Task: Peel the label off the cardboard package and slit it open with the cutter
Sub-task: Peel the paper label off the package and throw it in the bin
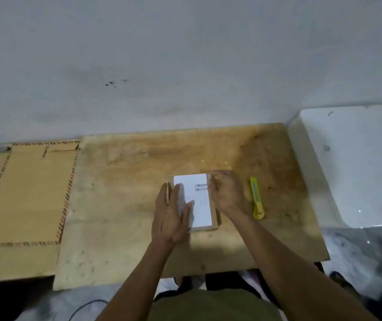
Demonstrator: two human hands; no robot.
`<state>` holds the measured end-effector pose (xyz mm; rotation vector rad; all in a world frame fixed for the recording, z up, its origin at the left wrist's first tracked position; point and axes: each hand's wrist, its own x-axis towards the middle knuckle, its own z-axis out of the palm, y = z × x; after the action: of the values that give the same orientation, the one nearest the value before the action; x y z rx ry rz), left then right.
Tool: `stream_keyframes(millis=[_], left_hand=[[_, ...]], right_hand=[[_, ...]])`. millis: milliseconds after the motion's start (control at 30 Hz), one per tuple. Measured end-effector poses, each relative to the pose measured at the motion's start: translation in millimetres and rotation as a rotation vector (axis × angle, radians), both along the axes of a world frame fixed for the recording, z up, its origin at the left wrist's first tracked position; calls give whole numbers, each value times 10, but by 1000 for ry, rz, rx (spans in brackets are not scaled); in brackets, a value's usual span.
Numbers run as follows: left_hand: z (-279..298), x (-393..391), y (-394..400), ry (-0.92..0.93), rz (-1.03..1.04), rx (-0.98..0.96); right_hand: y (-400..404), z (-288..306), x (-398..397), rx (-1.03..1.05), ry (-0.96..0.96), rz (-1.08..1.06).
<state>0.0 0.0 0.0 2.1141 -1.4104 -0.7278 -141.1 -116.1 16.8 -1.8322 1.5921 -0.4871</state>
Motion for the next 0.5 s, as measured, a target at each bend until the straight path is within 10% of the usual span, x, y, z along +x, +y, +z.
stream_keyframes(millis=[500], left_hand=[[-378, -135, 95, -6, 43, -32]], right_hand=[[-136, -290, 97, 91, 71, 81]])
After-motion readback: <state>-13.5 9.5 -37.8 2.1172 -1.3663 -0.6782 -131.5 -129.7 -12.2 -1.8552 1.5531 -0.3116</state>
